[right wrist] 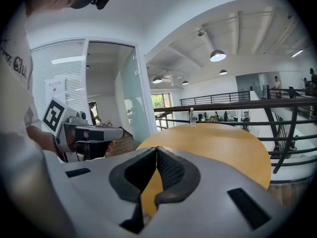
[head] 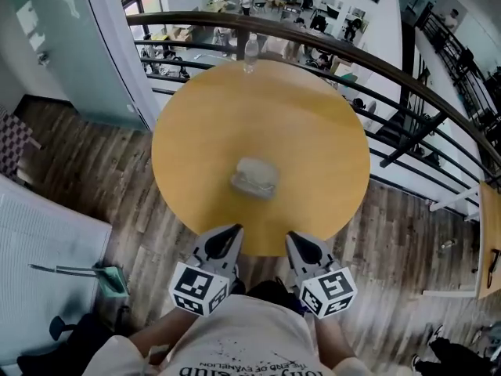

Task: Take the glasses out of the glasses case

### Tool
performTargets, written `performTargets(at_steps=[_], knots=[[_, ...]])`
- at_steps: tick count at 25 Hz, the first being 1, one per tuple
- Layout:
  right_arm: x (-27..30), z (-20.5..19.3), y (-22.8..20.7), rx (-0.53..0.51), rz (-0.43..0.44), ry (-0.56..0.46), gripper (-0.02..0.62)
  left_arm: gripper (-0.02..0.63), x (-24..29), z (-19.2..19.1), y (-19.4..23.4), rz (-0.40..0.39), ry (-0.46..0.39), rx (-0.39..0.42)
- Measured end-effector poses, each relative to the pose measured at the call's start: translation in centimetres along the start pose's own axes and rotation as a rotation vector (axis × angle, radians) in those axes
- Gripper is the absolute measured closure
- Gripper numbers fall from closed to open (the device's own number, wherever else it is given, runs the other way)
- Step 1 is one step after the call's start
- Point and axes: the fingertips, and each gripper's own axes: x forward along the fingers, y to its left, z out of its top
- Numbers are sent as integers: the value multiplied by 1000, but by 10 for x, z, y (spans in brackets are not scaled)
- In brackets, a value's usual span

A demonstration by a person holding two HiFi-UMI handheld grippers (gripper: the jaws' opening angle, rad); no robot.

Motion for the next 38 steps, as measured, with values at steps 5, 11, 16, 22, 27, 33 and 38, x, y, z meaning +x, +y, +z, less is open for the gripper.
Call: performTargets(at_steps=[5,11,16,22,27,33,38], knots=[[15,11,-3,-28,22,7,569,578,15,1,11,-5,23,-2],[32,13,-10,-29,84,35,569,578,30,6,18,18,18,-17],[44,22,-27,-45,100,38,569,578,45,12,25,48,20,-8],[67,16,-43,-72,131,69,569,578,62,7,41,83,29,-24],[83,5,-54,-92,140,122,569,578,78,-6,51,88,58,-31],[109,-10,-71,-136,147,166,569,578,101,-12,64,88,70,-7],[134,-23,-84,-160,154,195,569,578,118,-26,77,105,87,-48]])
